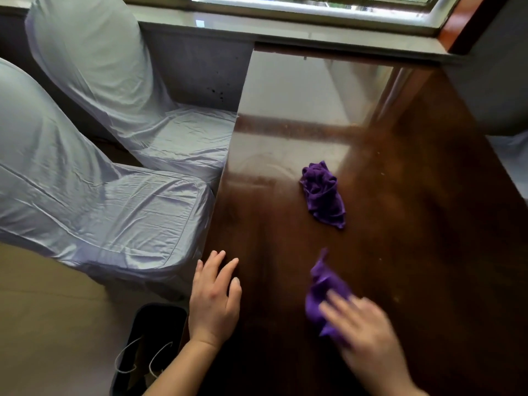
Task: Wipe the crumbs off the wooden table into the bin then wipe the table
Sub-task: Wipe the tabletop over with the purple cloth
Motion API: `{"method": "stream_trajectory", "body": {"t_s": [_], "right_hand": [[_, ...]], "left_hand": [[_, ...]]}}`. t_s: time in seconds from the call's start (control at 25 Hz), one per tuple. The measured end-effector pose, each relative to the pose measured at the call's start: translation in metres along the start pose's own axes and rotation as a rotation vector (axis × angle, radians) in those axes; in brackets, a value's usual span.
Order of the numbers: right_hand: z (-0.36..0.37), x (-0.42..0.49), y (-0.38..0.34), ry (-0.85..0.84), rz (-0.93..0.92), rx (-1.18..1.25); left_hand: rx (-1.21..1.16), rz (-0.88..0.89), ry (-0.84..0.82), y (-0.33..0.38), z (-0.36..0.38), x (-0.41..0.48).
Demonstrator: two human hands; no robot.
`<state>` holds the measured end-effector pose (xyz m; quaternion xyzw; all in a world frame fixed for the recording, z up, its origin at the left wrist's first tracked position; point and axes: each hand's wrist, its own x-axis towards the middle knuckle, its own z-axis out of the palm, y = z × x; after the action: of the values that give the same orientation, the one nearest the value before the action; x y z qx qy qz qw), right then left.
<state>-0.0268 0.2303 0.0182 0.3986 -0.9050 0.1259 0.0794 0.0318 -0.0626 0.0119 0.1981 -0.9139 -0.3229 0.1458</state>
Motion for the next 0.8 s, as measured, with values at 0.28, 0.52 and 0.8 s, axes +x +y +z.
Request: {"method": "stream_trajectory", "body": {"t_s": [0.28, 0.52, 0.8], "right_hand": [[-0.021, 0.021, 0.068, 0.149, 0.819, 0.054], [0.009, -0.007, -0.075, 0.007, 0.217, 0.14], [-0.016, -0.031, 0.043, 0.036, 0.465, 0.014]], "left_hand": [[0.397, 0.101, -0.193, 0.009, 0.008, -0.01], [0.471, 0.25, -0.316, 0.038, 0.028, -0.022], [0.509, 0.204, -0.3, 0.04, 0.028, -0.024]]}}
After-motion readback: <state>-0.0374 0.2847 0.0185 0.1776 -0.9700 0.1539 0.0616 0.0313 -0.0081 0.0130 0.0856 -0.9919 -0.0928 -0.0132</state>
